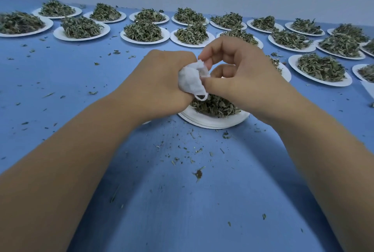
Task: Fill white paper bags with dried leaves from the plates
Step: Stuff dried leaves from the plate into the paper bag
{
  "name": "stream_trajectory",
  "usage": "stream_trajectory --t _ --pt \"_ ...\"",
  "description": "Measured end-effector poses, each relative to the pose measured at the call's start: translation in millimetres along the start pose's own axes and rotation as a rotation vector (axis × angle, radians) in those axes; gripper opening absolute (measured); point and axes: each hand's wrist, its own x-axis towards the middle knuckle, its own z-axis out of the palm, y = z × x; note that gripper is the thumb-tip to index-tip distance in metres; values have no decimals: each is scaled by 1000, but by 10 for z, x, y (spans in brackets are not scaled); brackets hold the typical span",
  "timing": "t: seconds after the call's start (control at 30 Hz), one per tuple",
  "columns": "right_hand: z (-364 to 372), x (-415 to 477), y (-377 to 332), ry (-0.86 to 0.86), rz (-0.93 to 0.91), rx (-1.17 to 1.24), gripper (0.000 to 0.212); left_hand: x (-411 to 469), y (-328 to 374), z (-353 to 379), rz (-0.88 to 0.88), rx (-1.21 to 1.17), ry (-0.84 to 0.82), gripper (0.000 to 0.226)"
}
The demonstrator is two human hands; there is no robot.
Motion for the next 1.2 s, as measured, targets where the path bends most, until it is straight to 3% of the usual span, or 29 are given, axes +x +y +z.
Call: stream_trajectory --t 0.13,0.4,0.5,0.57,0.63,0.77,0.93,1.2 --pt "45 23 9 26 -28 -130 30 -16 79 -7 41 82 -73 38" --pt "-203 47 94 53 -111 -300 17 7 -88 -40 -77 168 -11 24" --pt "-347 11 161 -98 -24 -577 25 35 -184 -23 -163 176 -24 23" --pt "-340 0 196 -200 16 -658 29 49 -212 -11 -232 162 -90 34" --pt "-305 14 220 -179 -8 -703 28 60 -227 -14 -285 126 -143 46" --pt "-294 12 214 -30 -40 -606 21 59 -243 -48 -340 73 -153 45" --pt "-287 -9 111 111 -121 -445 24 46 -216 -42 -289 174 -132 40" --pt "-122 -42 50 -47 -174 -404 33 38 -104 76 -210 137 -116 30"
